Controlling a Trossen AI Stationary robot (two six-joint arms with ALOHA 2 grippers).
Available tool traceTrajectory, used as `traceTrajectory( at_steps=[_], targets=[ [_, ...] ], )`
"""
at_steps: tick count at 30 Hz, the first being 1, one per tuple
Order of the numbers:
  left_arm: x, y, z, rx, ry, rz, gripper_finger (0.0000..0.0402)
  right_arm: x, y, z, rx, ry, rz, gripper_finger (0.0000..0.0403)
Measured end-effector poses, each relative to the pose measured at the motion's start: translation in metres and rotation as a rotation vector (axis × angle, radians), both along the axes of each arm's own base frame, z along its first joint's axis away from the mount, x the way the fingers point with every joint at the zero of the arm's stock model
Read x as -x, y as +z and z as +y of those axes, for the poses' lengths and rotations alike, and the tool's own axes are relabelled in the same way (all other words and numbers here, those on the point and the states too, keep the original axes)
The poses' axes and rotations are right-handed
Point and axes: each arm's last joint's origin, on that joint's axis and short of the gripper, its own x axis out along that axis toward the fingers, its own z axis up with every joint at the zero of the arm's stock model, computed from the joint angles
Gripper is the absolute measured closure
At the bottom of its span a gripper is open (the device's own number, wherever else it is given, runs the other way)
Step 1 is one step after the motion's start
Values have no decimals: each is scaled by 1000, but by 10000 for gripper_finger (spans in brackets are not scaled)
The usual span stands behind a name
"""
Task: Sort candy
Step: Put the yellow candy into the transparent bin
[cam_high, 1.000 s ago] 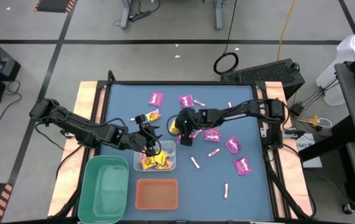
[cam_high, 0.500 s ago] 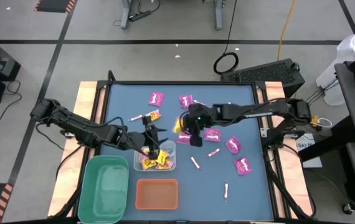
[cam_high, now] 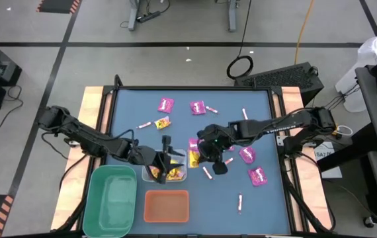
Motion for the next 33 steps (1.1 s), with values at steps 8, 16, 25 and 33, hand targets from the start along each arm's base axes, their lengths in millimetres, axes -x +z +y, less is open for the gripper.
traceTrajectory(
  at_steps=[8,16,25,33],
  targets=[
    [-17,-13,-9,-202,18,-87,228,0,1,13,-9,36,-17,402],
    [-12,-13,-24,-268,-50,-98,228,2,1,26,-10,74,-17,402],
    [-14,-9,-25,-227,-120,-136,228,0,4,26,-13,74,-48,403],
    [-14,-10,-26,-220,-137,-133,255,0,4,26,-10,71,-48,403]
  ],
)
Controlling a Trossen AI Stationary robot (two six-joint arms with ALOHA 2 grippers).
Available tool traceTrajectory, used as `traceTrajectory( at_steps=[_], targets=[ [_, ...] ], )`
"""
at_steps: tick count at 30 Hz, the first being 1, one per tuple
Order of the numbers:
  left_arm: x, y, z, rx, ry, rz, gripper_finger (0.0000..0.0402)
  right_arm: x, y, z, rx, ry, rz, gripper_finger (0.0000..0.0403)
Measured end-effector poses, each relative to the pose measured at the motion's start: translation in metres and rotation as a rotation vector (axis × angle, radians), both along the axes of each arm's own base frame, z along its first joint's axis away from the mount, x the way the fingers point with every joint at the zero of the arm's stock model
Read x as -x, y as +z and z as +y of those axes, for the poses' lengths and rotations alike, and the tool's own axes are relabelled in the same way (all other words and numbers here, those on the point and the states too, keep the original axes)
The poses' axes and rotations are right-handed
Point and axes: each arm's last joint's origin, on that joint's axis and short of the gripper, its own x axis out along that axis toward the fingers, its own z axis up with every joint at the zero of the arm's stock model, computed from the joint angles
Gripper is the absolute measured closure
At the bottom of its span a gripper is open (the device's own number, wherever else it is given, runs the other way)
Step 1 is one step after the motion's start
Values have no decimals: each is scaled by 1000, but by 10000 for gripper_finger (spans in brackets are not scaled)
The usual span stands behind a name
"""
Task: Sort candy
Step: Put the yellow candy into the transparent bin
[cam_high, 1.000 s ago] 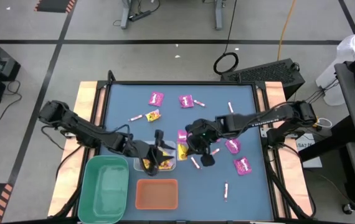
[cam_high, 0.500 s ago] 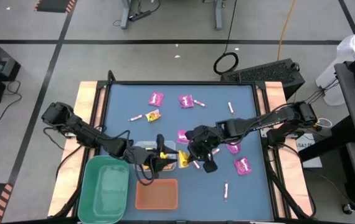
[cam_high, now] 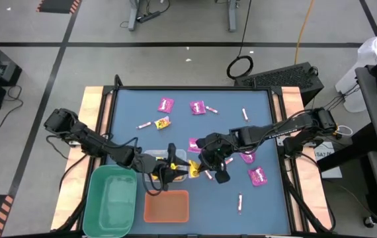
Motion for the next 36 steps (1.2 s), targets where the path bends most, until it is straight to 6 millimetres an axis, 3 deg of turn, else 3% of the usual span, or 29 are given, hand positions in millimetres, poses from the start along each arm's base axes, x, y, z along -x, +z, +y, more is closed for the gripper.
traceTrajectory(
  at_steps=[14,20,27,36],
  targets=[
    [0,-2,1,5,-37,25,395,0,-1,-1,34,-37,2,403],
    [0,-2,2,18,9,23,397,0,-1,-3,38,-132,23,391],
    [4,4,9,94,228,-3,399,12,0,-6,166,-383,98,323],
    [9,18,19,249,320,-45,400,20,3,18,282,-496,39,236]
  ],
)
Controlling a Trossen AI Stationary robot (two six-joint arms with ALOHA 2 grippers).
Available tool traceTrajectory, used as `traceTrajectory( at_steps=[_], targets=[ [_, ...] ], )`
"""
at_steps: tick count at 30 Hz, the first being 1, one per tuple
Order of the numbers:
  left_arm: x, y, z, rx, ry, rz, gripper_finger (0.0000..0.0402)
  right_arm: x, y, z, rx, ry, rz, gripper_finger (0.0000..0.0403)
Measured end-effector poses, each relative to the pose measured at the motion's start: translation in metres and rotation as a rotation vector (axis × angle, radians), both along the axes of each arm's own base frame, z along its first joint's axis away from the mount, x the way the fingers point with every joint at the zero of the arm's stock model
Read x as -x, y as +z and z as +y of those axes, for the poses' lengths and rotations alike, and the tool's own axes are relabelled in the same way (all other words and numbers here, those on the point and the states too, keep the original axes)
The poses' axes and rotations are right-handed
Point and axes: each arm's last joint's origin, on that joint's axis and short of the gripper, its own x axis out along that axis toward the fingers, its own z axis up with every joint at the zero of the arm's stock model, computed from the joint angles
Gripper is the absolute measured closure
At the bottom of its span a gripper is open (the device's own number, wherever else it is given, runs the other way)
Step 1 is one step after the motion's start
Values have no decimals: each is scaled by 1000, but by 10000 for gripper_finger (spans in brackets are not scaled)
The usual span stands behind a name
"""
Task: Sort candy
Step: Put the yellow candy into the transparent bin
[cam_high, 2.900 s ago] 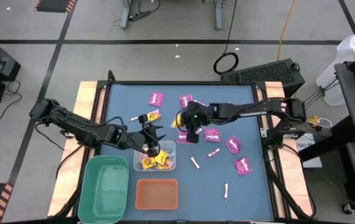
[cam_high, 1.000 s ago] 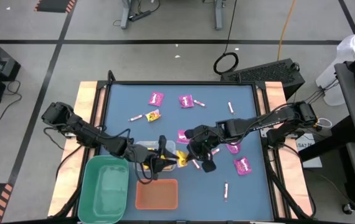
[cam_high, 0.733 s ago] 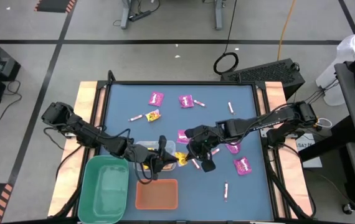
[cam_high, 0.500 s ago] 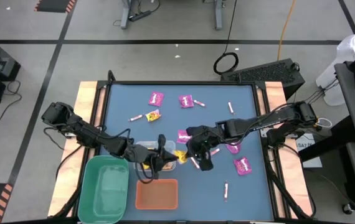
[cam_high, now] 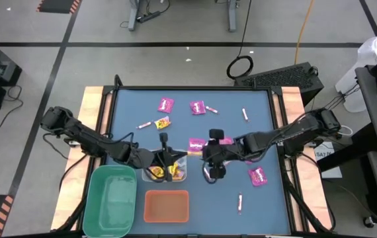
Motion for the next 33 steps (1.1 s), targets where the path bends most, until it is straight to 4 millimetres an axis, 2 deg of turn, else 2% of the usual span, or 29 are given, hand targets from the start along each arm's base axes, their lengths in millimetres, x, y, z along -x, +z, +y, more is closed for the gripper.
traceTrajectory(
  at_steps=[6,12,17,25,29,33],
  targets=[
    [1,-2,3,17,13,24,401,1,3,13,28,-67,-68,185],
    [0,-2,3,37,12,19,401,-5,2,15,40,-66,-111,181],
    [0,-2,3,44,-10,23,401,-14,-8,16,60,-49,-105,231],
    [0,-3,3,40,-12,33,401,-13,-9,16,84,-26,-90,388],
    [0,-3,3,39,-12,35,397,-13,-7,16,77,-31,-101,389],
    [0,-3,3,52,-9,25,367,-13,-7,16,72,-43,-104,399]
  ],
)
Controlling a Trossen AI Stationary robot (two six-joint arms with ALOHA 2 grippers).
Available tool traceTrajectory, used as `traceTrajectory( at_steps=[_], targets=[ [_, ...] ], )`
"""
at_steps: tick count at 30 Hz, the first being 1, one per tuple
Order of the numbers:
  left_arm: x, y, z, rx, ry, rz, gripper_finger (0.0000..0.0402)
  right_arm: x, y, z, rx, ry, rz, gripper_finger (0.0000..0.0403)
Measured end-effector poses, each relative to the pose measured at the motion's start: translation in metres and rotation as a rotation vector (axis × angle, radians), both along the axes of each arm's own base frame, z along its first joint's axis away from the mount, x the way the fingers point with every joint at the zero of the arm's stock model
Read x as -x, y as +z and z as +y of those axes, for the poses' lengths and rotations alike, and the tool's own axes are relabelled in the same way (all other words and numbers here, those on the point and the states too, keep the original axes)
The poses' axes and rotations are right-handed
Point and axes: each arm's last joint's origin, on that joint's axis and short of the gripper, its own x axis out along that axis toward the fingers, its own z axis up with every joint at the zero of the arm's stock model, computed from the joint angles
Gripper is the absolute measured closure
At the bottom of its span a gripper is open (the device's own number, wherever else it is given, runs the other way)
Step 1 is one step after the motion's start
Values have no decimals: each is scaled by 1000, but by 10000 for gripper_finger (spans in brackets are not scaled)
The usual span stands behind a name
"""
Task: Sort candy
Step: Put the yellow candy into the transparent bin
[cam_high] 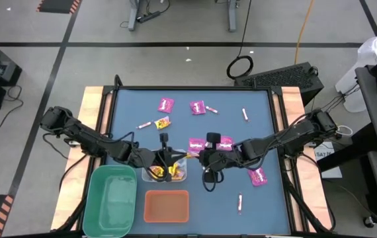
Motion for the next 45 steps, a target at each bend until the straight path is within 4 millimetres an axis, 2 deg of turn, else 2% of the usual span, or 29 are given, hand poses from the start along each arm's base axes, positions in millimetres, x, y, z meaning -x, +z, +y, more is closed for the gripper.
traceTrajectory(
  at_steps=[8,12,18,23,27,31,39,42,45],
  targets=[
    [0,2,-2,15,24,-29,277,0,1,-3,71,-95,-29,402],
    [4,5,-4,-16,107,-43,254,0,2,-4,97,-123,-38,402],
    [23,19,-12,-19,194,-72,249,2,4,-3,134,-176,-63,403],
    [43,30,-15,49,184,-57,249,12,19,0,184,-259,-142,403],
    [51,30,-14,81,194,-28,249,24,32,6,280,-398,-239,403],
    [53,28,-14,97,202,-6,249,31,45,15,285,-455,-336,403],
    [56,24,-18,105,178,26,249,41,65,30,83,-348,-445,403],
    [59,24,-22,110,159,27,249,44,69,33,74,-292,-441,403],
    [61,24,-27,111,143,27,249,46,69,38,167,-156,-378,403]
  ],
)
